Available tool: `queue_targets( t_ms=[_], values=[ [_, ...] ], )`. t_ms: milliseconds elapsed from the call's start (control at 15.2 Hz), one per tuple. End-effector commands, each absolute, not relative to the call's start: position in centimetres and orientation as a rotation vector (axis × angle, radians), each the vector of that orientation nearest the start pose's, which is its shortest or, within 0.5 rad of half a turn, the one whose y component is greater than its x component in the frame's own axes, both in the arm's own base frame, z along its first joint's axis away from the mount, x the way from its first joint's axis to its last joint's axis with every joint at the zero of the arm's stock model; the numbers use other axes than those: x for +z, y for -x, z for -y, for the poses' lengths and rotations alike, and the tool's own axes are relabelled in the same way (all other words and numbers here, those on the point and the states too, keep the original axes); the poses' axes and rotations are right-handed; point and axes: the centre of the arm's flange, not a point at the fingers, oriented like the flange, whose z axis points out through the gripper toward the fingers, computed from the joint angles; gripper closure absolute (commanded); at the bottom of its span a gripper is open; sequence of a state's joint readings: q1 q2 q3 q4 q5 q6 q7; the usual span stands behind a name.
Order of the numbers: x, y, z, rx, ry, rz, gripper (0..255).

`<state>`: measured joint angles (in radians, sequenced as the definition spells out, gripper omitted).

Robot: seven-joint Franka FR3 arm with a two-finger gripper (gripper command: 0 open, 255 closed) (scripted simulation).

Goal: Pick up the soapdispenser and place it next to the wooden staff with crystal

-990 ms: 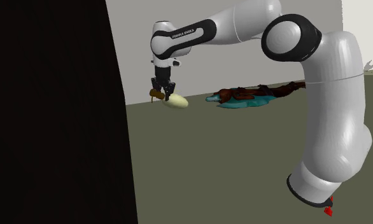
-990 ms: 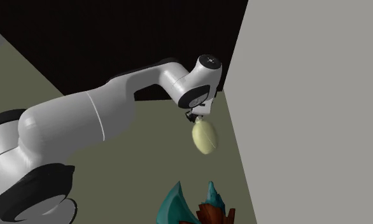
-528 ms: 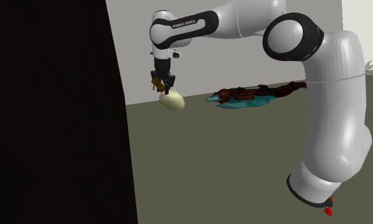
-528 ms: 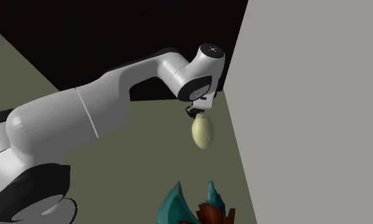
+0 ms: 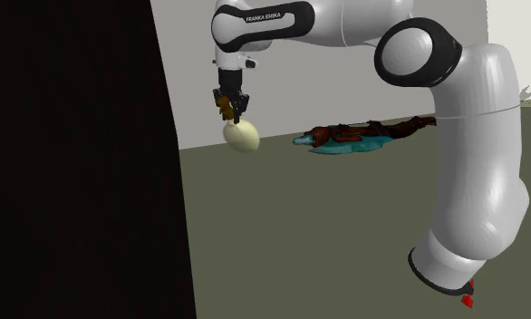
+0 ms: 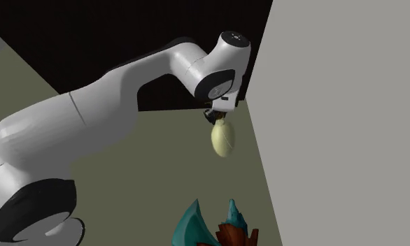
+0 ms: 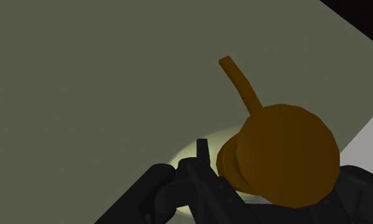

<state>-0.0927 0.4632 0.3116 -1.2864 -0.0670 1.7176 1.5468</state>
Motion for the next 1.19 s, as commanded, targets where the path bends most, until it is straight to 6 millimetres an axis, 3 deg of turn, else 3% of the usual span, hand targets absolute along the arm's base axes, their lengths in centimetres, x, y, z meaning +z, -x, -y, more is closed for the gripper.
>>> queue_targets(
  t_ms=[0,198,1122],
  values=[
    [50.4,-68.2,-10.0,0.096,2.425,-1.936,255],
    [51.7,-68.2,-10.0,0.096,2.425,-1.936,255],
    [51.8,-52.1,-1.0,0.096,2.425,-1.936,255]
  ],
)
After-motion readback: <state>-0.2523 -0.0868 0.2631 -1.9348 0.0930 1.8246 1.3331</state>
